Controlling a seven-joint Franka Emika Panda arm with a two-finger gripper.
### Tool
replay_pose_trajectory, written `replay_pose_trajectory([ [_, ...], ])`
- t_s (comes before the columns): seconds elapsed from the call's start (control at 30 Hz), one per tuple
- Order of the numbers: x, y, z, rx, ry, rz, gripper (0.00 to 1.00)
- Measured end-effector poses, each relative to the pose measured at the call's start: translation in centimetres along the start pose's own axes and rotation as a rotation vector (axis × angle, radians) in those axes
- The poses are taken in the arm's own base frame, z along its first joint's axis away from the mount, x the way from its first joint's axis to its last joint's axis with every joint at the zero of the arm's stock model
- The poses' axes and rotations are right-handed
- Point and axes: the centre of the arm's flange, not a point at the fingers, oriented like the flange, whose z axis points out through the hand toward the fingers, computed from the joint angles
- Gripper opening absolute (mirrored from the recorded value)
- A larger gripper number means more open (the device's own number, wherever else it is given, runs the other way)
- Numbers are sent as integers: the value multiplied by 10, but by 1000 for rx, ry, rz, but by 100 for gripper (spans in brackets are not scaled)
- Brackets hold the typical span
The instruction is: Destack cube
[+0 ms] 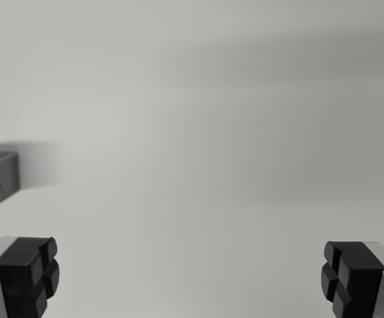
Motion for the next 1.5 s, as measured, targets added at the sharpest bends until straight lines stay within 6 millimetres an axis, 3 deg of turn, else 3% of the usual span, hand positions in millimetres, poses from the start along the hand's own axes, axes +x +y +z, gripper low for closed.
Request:
replay_pose_trajectory([
  [0.77,-3,-1,2,-2,-3,0,100],
  [1.5,-26,-13,22,-5,-9,3,100],
])
